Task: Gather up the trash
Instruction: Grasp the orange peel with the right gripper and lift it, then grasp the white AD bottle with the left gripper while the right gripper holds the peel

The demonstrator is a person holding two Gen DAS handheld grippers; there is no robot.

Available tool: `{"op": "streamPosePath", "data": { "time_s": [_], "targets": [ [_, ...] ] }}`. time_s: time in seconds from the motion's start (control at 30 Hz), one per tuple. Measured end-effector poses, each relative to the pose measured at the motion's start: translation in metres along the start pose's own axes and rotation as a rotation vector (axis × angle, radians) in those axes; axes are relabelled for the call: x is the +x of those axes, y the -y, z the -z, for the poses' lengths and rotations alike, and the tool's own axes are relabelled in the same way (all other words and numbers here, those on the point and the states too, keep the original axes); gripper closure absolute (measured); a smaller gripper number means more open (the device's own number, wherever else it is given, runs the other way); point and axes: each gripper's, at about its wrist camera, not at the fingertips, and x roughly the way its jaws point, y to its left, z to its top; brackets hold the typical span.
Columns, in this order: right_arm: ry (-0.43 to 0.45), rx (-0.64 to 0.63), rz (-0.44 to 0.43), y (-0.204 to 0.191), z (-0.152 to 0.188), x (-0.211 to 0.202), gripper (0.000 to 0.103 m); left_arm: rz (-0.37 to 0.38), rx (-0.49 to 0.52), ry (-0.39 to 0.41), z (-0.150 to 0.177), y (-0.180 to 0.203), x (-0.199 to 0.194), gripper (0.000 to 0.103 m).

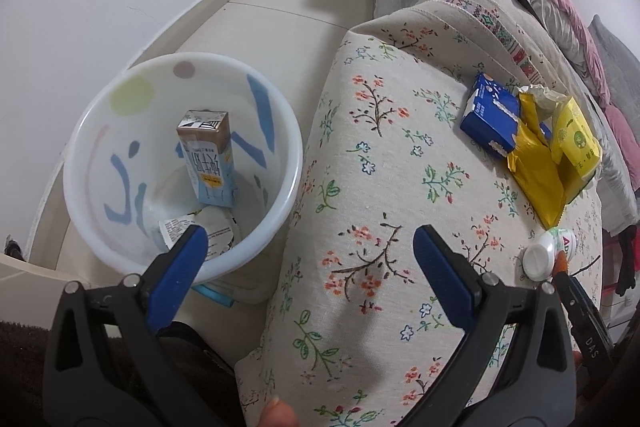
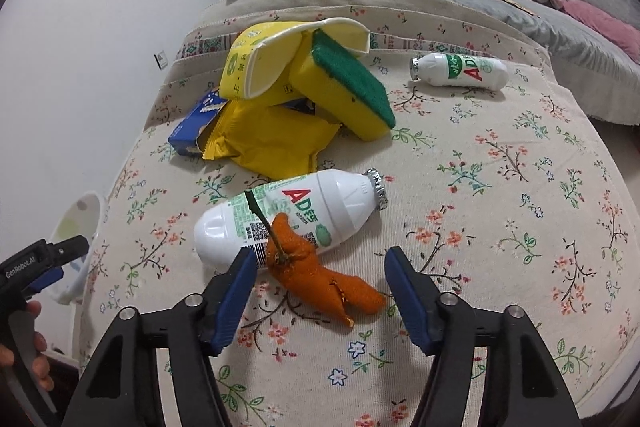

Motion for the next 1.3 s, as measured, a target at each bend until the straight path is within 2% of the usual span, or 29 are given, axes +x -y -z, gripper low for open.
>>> {"op": "streamPosePath", "data": {
  "time_s": [0.07,0.2,0.27,0.33,0.37,0.57,0.67,0.9,1.3],
  "targets": [
    [-0.003,0.001,-0.004,0.000,0.000,0.000,0.039,0.001,0.002,-0.001,0.000,0.001,0.000,0.001],
    [-0.013,-0.004,-0.016,0.001,0.001,0.002,0.052,0.006,0.009,-0.002,0.002,0.005,-0.001,0.001],
    [-0.018,-0.009,-0.026,0.001,0.001,0.003,0.060,0.008,0.015,-0.002,0.002,0.007,-0.002,0.001],
    [-0.019,-0.020,-0.034,0.000,0.001,0.003,0.078,0.009,0.025,-0.002,0.003,0.010,-0.002,0.001],
    [-0.020,-0.024,-0.034,-0.001,0.001,0.003,0.080,0.011,0.034,-0.004,0.003,0.013,-0.002,0.001],
    [0.009,-0.014,-0.024,0.007,-0.003,-0.010,0.082,0.036,0.079,-0.008,0.002,0.030,-0.004,0.001],
    [0.028,-0.007,0.003,0.015,-0.007,-0.019,0.082,0.064,0.133,-0.012,0.003,0.048,-0.006,0.001],
    [0.012,0.072,0.061,0.052,-0.007,-0.026,0.082,0.127,0.361,-0.040,0.012,0.116,-0.004,0.001],
    [0.019,0.204,0.101,0.109,-0.005,-0.037,0.082,0.200,0.660,-0.112,0.021,0.202,0.016,0.001]
  ]
}}
